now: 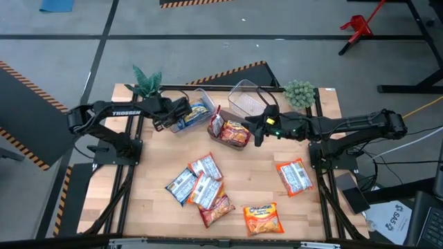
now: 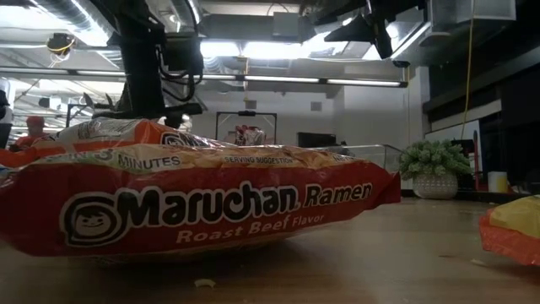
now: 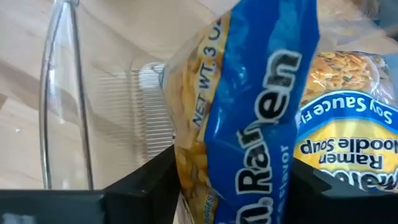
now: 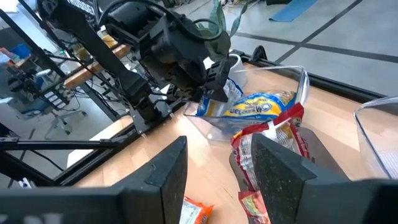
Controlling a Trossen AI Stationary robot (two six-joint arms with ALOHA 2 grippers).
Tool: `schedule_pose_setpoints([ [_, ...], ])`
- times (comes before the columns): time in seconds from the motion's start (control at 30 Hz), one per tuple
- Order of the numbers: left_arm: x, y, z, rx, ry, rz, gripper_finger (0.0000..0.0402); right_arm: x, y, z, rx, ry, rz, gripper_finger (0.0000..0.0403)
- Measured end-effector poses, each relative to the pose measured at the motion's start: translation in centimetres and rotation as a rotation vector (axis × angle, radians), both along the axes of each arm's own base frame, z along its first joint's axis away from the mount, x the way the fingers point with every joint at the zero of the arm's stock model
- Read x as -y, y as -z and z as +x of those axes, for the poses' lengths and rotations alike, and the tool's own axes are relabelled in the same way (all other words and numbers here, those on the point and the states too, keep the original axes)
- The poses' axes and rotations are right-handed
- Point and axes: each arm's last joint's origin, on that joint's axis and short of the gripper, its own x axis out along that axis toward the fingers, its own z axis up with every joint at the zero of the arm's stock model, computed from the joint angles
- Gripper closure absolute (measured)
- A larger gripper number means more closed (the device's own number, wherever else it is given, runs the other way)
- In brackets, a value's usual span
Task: Sort Maruchan noodles
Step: Put the blue noodle pack into the left transparent bin
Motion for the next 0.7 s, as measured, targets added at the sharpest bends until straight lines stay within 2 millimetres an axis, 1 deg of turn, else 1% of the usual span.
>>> schedule_pose_setpoints([
  [0.33,-0.9,-0.1,-0.2,0.049,0.004,-0.047,0.0139,0.1,0.1,-0.1,-0.022,0.016,-0.031,0.0240],
  [0.53,-1.1,-0.3,-0.4,0.086,0.034,-0.102,0.0131,0.1,0.1,-0.1,-0.022,0.019,-0.032,0.0240],
  [0.7,-1.3,-1.5,-1.2,0.128,0.050,-0.060,0.0133,0.1,0.2,-0.1,-0.035,0.037,-0.038,0.0240],
])
